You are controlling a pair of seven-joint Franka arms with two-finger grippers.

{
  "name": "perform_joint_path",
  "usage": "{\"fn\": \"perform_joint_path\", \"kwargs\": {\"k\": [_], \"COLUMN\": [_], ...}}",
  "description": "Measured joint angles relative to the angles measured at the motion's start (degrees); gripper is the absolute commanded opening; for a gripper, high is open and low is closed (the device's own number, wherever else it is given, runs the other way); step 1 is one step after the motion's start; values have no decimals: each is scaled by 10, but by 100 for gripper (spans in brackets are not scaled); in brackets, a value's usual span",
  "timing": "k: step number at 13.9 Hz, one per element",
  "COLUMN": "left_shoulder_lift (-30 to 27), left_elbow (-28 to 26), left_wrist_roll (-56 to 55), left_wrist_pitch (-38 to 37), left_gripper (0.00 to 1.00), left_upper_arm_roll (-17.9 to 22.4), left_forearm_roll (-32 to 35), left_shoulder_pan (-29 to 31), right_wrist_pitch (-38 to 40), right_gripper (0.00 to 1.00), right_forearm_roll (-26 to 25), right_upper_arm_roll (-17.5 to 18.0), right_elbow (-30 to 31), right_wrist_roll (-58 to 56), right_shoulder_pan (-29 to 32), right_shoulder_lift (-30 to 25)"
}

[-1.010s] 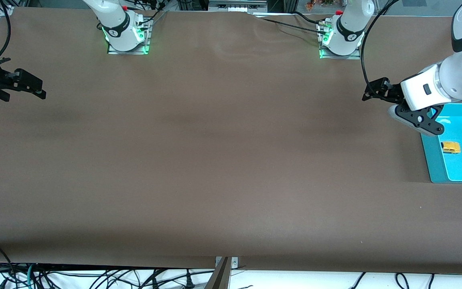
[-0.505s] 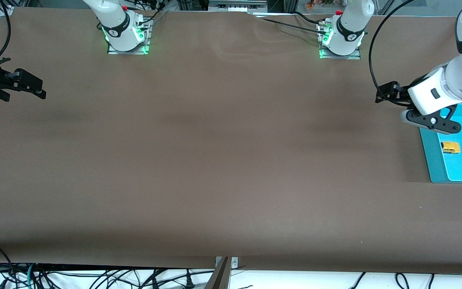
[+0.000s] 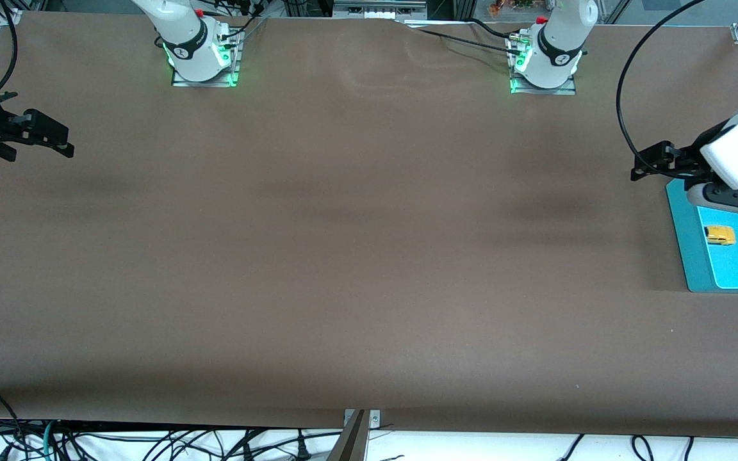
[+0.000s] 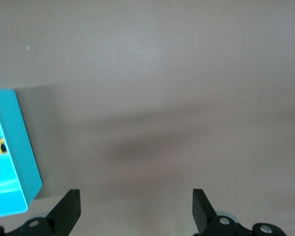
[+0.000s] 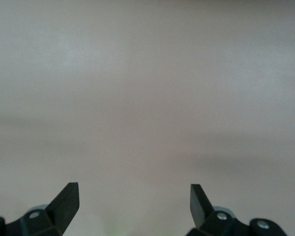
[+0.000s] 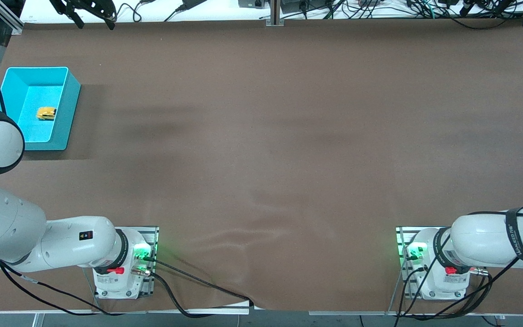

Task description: Wind and store yellow beetle car

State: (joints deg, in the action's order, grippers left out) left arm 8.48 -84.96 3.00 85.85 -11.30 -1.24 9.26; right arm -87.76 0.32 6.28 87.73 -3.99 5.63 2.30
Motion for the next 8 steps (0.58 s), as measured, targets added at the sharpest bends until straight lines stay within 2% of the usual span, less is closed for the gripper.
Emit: {"fn": "perform_joint_path", "kwargs": {"k": [3, 8], "left_shoulder_lift": [-5, -6], "left_elbow": [1, 1], "left_wrist_roll": [-51, -61], "left_wrist_pitch": [-8, -13], "left_gripper": [100, 100], "left_upper_arm_roll": [-1, -3], "left_forearm_roll": [0, 0], "left_shoulder_pan": [-4, -5], "right_wrist_pitch": [0, 0], "right_gripper": [100, 100], "right_forearm_roll": [0, 0], "right_upper_arm_roll": [0, 0], "right_elbow": [0, 0], "right_wrist_roll": [1, 2], "right_shoulder_pan": [0, 0], "right_shoulder_lift": [0, 0]}}
